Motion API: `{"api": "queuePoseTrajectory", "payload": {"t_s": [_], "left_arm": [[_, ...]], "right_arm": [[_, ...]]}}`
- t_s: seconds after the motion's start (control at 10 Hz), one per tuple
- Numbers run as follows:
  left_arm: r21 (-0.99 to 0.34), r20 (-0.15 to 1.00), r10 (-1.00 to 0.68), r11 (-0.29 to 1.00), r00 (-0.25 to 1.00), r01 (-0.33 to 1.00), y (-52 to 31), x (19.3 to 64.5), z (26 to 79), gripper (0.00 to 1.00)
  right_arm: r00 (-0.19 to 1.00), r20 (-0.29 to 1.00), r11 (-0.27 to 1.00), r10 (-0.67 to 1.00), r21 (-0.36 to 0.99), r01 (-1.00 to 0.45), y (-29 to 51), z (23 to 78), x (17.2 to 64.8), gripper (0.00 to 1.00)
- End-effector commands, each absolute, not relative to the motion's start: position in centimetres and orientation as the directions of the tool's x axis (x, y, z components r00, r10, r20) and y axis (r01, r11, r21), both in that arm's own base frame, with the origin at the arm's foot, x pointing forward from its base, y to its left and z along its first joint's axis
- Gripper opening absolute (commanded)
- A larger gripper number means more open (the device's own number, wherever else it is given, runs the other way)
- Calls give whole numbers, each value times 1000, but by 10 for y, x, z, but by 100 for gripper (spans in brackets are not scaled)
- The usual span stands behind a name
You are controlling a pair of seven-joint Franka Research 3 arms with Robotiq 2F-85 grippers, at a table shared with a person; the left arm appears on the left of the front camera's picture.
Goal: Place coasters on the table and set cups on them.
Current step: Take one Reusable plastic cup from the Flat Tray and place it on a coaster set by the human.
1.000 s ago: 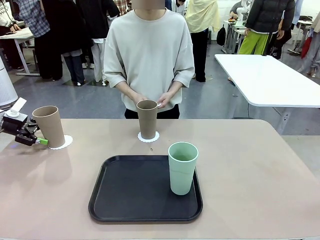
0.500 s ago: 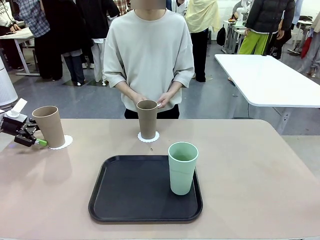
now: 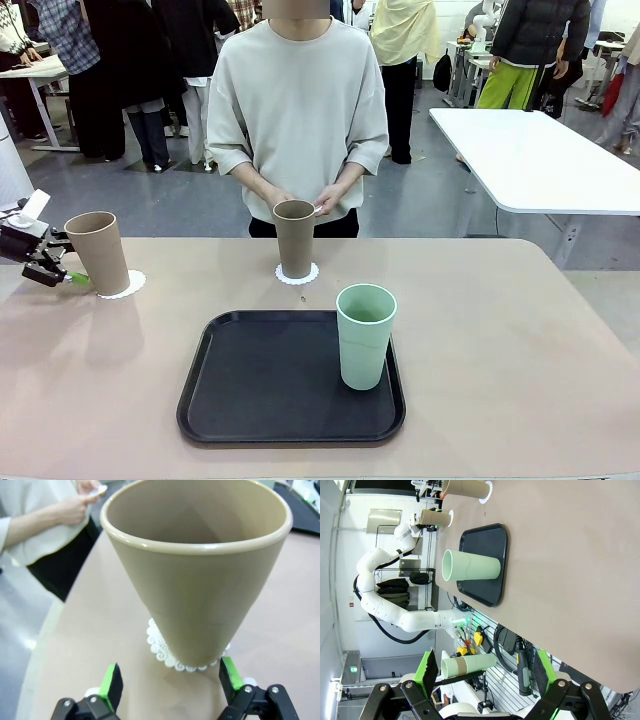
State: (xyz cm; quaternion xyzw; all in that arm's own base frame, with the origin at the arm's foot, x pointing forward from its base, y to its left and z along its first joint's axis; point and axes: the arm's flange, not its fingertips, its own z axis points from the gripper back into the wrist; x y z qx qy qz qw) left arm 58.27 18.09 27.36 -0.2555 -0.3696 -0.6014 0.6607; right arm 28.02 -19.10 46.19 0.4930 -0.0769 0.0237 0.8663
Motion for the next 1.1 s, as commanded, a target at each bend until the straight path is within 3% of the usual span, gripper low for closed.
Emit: {"api": "queuePoseTrajectory", "payload": {"t_s": [0.0,0.3,0.7,1.0], "left_arm": [[134,708,-706,158,17,978,187,564,305,100],[232,595,-803,183,9,955,202,540,377,100],[334,482,-874,126,-54,934,171,462,478,100],[365,321,-944,50,-75,930,121,425,517,100]], "right_arm": [[987,159,510,-34,852,-120,-191,462,281,100],[987,159,510,-34,852,-120,-191,462,281,100],[987,159,510,-34,852,-120,-191,462,281,100],[987,159,510,-34,852,-120,-191,462,281,100]]}}
